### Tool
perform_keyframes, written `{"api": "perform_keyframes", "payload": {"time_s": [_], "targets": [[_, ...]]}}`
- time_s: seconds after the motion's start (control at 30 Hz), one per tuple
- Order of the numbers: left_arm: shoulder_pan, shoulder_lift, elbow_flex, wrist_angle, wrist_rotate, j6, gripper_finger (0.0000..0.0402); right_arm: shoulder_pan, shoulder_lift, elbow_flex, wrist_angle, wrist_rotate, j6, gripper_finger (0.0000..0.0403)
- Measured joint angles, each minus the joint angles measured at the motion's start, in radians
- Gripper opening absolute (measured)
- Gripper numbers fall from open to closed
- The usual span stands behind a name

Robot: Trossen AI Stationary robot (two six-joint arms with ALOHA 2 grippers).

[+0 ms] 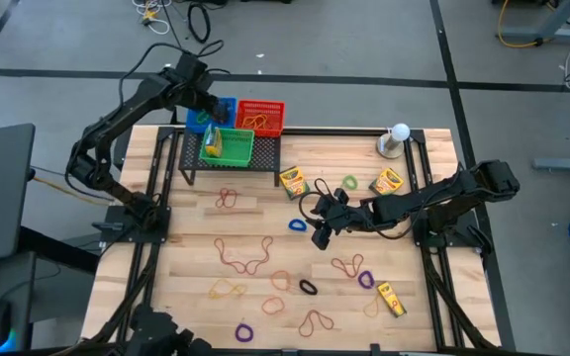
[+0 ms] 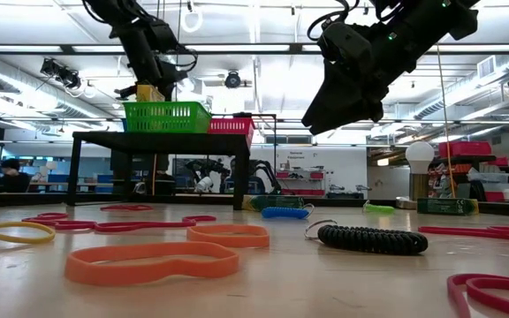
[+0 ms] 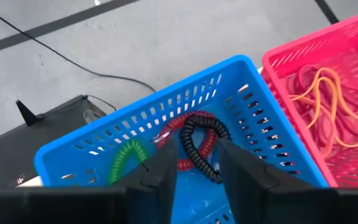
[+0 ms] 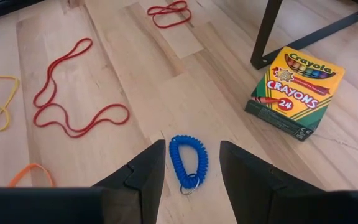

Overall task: Pick & Place Office Desk Supplies
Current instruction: Put the red rubber band into the red bin

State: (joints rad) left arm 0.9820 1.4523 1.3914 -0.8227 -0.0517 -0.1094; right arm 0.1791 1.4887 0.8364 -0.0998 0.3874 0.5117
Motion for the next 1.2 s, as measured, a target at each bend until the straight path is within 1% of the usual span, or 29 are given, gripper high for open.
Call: {"api": "perform_keyframes", "payload": {"time_s": [0.1,0.23,0.33,0.43,0.53,0.67,0.8,0.87,0.97,1.07,1.2], "targets": [[0.0,-0.033,0.0,0.0,0.003,0.006,0.0137,0.0,0.0,0.0,0.0,0.0,0.0,0.0162],[-0.004,-0.086,0.0,-0.004,0.011,0.005,0.0137,0.0,0.0,0.0,0.0,0.0,-0.001,0.0162],[-0.024,-0.133,0.0,-0.019,0.009,0.004,0.0127,0.0,0.0,0.0,0.0,0.0,-0.007,0.0162],[-0.066,-0.182,0.0,-0.033,-0.001,-0.004,0.0102,0.0,0.0,0.0,0.0,0.0,-0.035,0.0162],[-0.151,-0.221,0.001,-0.03,-0.035,-0.026,0.0065,0.0,0.0,0.0,0.0,0.001,-0.062,0.0162],[-0.312,-0.244,0.001,-0.029,-0.141,-0.03,0.0012,0.0,0.0,0.0,0.0,0.017,-0.084,0.0162],[-0.47,-0.253,0.001,0.016,-0.219,-0.045,0.0007,-0.004,0.0,0.0,0.0,0.024,-0.083,0.0157],[-0.539,-0.252,0.001,0.049,-0.235,-0.066,0.0007,-0.005,0.0,0.0,0.0,0.025,-0.083,0.0146],[-0.636,-0.252,-0.006,0.114,-0.233,-0.088,0.0007,-0.004,-0.004,-0.001,-0.002,0.025,-0.079,0.0117],[-0.734,-0.253,-0.051,0.175,-0.23,-0.096,0.0006,0.003,-0.018,-0.001,-0.005,0.028,-0.079,0.0076],[-0.85,-0.252,-0.14,0.275,-0.285,-0.13,0.0006,0.01,-0.051,-0.001,-0.032,0.028,-0.083,0.0015]]}}
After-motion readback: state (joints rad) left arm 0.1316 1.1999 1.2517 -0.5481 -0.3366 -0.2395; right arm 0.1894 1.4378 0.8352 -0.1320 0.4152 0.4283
